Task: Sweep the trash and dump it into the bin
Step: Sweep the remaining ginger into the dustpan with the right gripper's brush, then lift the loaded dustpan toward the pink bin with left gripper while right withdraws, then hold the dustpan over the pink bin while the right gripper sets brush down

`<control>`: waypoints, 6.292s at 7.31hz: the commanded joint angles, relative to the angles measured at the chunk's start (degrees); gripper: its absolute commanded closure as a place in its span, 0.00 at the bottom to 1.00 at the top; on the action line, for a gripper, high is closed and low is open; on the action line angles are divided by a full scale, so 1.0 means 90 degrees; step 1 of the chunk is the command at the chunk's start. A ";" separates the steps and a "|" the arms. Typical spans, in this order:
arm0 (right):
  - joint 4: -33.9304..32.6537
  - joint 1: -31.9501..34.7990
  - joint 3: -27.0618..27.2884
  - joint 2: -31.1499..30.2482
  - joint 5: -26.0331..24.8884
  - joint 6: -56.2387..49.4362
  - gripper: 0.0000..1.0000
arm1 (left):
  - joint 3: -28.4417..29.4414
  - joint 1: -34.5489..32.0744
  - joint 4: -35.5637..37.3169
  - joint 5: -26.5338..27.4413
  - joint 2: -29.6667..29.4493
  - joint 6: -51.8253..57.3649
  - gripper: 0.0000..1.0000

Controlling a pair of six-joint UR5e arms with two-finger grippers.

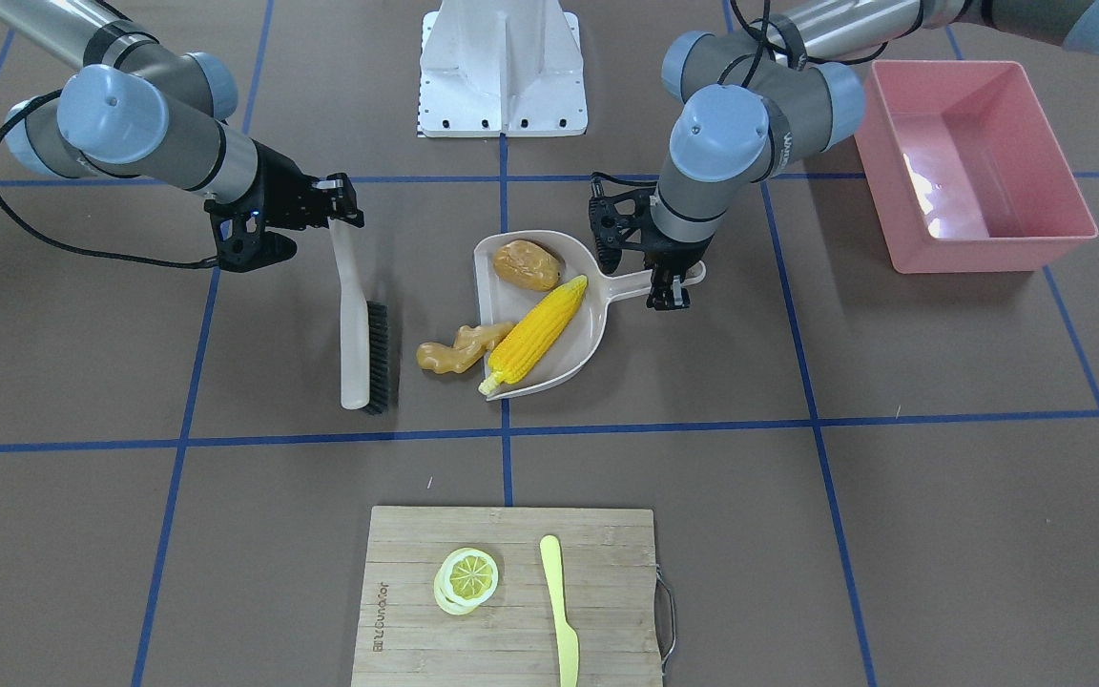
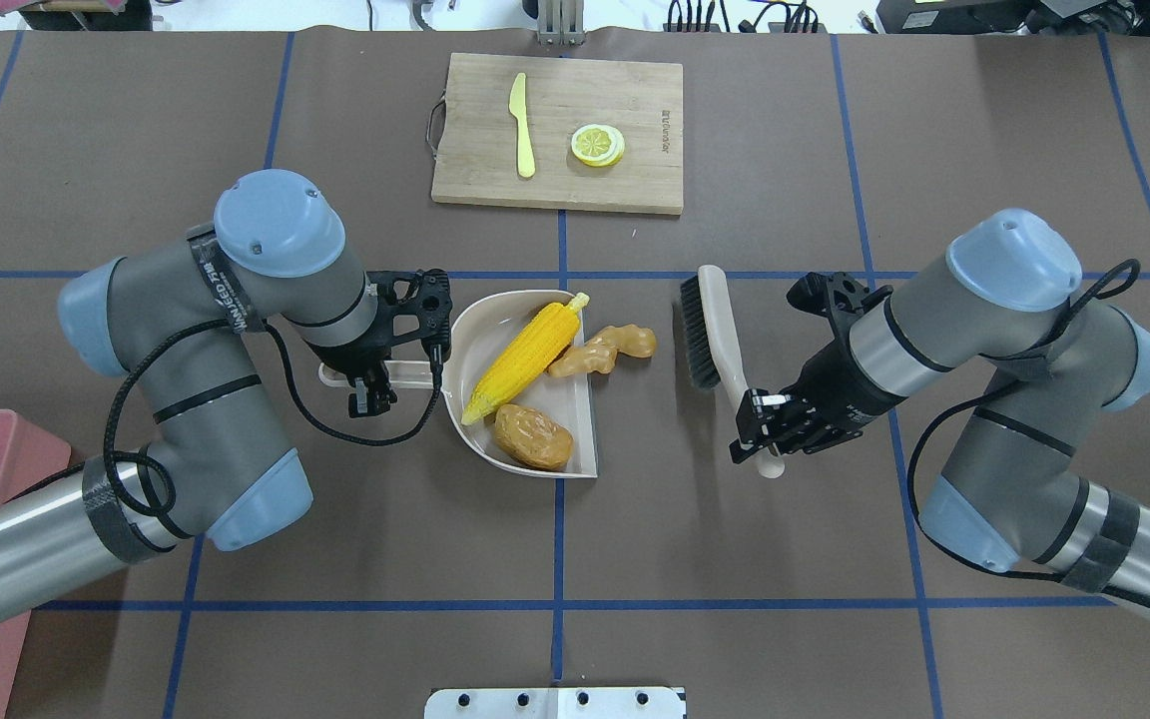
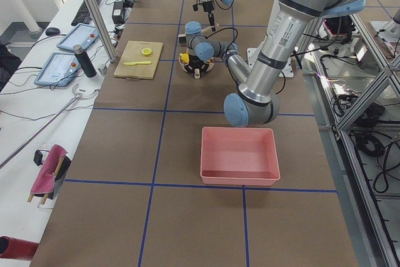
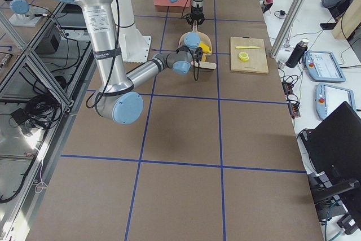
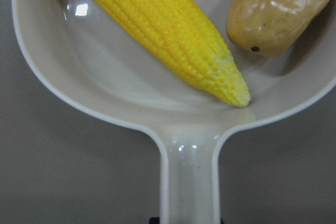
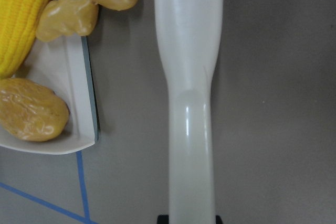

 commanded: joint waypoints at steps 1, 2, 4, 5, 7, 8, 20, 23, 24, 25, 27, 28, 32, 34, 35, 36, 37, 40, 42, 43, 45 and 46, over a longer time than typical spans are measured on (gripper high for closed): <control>-0.0002 -0.0420 -0.0016 0.0278 -0.0347 0.0041 1.00 | -0.0056 -0.0029 -0.0037 0.0000 0.0022 -0.0007 1.00; -0.0012 -0.0586 -0.0016 0.0444 -0.0531 0.0119 1.00 | -0.0046 -0.0030 -0.0037 0.0000 0.0032 0.0002 1.00; -0.0515 -0.0783 -0.0016 0.0911 -0.0777 0.0198 1.00 | -0.0027 -0.0030 -0.0037 0.0000 0.0042 -0.0007 1.00; -0.0790 -0.0841 -0.0006 0.1146 -0.0874 0.0208 1.00 | -0.0046 -0.0039 -0.0037 -0.0010 0.0042 -0.0007 1.00; -0.0910 -0.1095 -0.0016 0.1411 -0.1119 0.0460 1.00 | -0.0046 -0.0030 -0.0037 0.0000 0.0042 -0.0027 1.00; -0.0988 -0.1096 0.0042 0.1422 -0.1100 0.0462 1.00 | -0.0046 -0.0039 -0.0095 -0.0010 0.0052 -0.0094 1.00; -0.4100 0.1782 0.1488 0.0117 -0.0211 -0.2712 1.00 | -0.0095 -0.0107 -0.4946 0.0322 0.1438 -0.3315 1.00; -0.4855 0.2175 0.1216 -0.0694 -0.0289 -0.4164 1.00 | -0.0569 -0.0388 -0.5652 0.0869 0.1991 -0.3923 1.00; -0.4846 0.2156 0.1060 -0.0910 -0.0338 -0.4148 1.00 | -0.0979 -0.0816 -0.5604 0.0860 0.2382 -0.3933 1.00; -0.4769 0.2146 0.0749 -0.0970 -0.0493 -0.4148 1.00 | -0.1245 -0.0975 -0.5594 0.0879 0.2618 -0.4068 1.00; -0.4729 0.2166 0.0745 -0.1396 -0.0514 -0.4158 1.00 | -0.1810 -0.1394 -0.5653 0.1122 0.3221 -0.4401 1.00; -0.4062 0.2166 0.0775 -0.1835 -0.0523 -0.4090 1.00 | -0.2297 -0.1638 -0.5411 0.1133 0.3554 -0.4634 1.00; -0.3391 0.2156 0.1283 -0.2601 -0.0572 -0.3972 1.00 | -0.4105 -0.1729 -0.4133 0.1961 0.4942 -0.5920 1.00; -0.3391 0.2088 0.1254 -0.2592 -0.0563 -0.3710 1.00 | -0.4576 -0.1758 -0.3322 0.2138 0.5275 -0.6721 1.00; -0.3391 0.1991 0.1254 -0.2591 -0.0563 -0.3544 1.00 | -0.4606 -0.1758 -0.3261 0.2139 0.5489 -0.7422 1.00; -0.3391 0.1903 0.1244 -0.2582 -0.0563 -0.3475 1.00 | -0.4926 -0.1758 -0.2738 0.2139 0.5723 -0.7748 1.00; -0.3391 0.1883 0.1244 -0.2582 -0.0563 -0.3474 1.00 | -0.5190 -0.1777 -0.2124 0.2100 0.5754 -0.7954 1.00; -0.3391 0.1795 0.1127 -0.2533 -0.0563 -0.3484 0.96 | -0.5241 -0.1826 -0.1338 0.1885 0.5755 -0.9270 1.00; -0.3391 0.1756 0.1107 -0.2504 -0.0563 -0.3484 0.82 | -0.5367 -0.1836 -0.1298 0.1700 0.6056 -0.9499 1.00; -0.3391 0.1756 0.1078 -0.2504 -0.0563 -0.3484 0.77 | -0.5397 -0.1836 -0.1394 0.1699 0.6483 -0.9499 1.00; -0.3381 0.1756 0.1068 -0.2503 -0.0553 -0.3484 0.72 | -0.5349 -0.1836 -0.2289 0.1612 0.7342 -0.9499 1.00; -0.3381 0.1746 0.1029 -0.2494 -0.0553 -0.3484 0.68 | -0.5310 -0.1846 -0.2651 0.1495 0.7685 -0.9499 1.00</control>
